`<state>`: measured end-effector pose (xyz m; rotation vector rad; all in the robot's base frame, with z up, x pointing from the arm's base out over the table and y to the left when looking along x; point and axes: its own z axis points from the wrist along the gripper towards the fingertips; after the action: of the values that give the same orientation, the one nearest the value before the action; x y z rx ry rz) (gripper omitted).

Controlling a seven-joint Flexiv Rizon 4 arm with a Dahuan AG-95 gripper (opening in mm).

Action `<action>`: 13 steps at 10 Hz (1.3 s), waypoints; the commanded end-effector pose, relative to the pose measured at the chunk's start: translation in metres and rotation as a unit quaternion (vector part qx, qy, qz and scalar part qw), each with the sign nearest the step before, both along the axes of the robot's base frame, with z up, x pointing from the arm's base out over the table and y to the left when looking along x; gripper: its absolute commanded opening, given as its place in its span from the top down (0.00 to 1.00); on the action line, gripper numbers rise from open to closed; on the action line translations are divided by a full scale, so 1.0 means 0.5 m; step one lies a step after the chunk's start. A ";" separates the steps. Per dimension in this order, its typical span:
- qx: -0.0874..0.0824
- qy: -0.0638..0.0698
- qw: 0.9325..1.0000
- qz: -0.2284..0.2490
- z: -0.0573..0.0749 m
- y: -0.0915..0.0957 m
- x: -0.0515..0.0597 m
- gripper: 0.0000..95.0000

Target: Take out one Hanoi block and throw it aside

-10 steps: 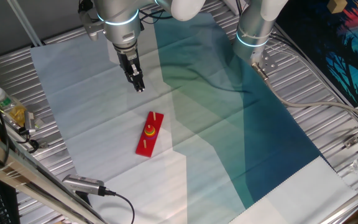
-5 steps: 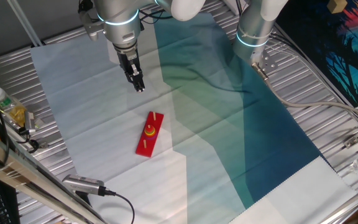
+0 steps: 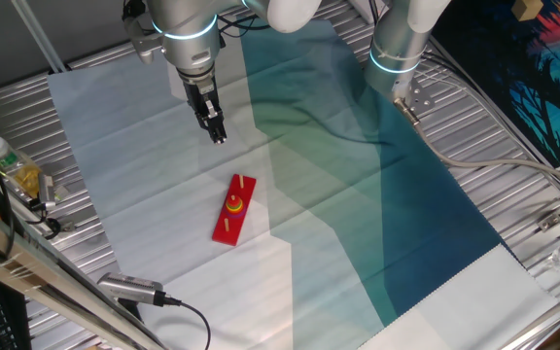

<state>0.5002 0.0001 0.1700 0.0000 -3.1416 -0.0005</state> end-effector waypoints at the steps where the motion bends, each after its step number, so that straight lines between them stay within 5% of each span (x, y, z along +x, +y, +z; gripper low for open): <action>1: 0.000 0.000 1.000 0.000 0.000 0.000 0.000 0.00; 2: 0.002 0.029 0.988 0.153 0.000 0.000 0.000 1.00; 13: -0.003 0.030 0.988 0.150 0.001 0.000 0.000 1.00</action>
<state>0.5000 -0.0001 0.1702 0.4655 -3.0457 0.0073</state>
